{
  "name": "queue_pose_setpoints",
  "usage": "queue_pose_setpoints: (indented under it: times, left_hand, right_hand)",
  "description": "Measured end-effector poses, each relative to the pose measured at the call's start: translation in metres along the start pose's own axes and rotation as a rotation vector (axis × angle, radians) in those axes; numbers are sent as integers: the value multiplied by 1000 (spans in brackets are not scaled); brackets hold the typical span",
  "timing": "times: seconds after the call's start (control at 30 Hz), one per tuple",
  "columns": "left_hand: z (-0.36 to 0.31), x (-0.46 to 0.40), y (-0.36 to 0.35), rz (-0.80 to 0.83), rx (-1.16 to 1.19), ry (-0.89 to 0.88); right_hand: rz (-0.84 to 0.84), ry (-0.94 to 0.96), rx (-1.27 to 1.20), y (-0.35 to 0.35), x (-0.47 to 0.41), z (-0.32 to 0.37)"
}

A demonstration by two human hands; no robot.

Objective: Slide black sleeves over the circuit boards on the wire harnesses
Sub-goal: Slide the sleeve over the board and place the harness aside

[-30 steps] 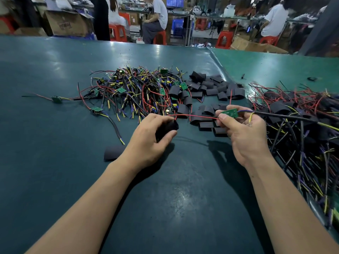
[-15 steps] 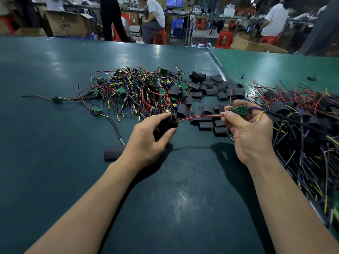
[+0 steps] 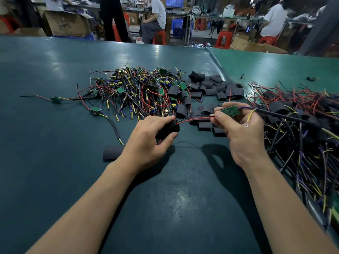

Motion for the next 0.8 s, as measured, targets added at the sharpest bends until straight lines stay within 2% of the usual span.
queue_pose_setpoints:
  times: [0.1,0.2,0.33,0.53,0.8]
  left_hand:
    - [0,0,-1,31,-99,-25]
    - [2,0,1,5,-87,24]
    - [-4,0,3,-28,-44,-13]
    - [-8,0,1,1,17,-23]
    - [-10,-1,2,-5,3,-35]
  right_hand:
    - [126,-115,-77,-11,5,-7]
    - [187,-169,-54,-13,7,-8]
    - [208,-197,-100,-11,8,-5]
    - [192,-176,31,-18,12,-6]
    - [245,-447,-213,-26,16,-9]
Point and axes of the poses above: each hand's wrist, its own x-axis away from the middle knuckle, its own y-axis out of the back of the hand, z = x × y, the point moved 3 cm from there along -x, towards the middle knuckle, and after that the axes turned 11 degrees about -y, right-handed, at the moved point
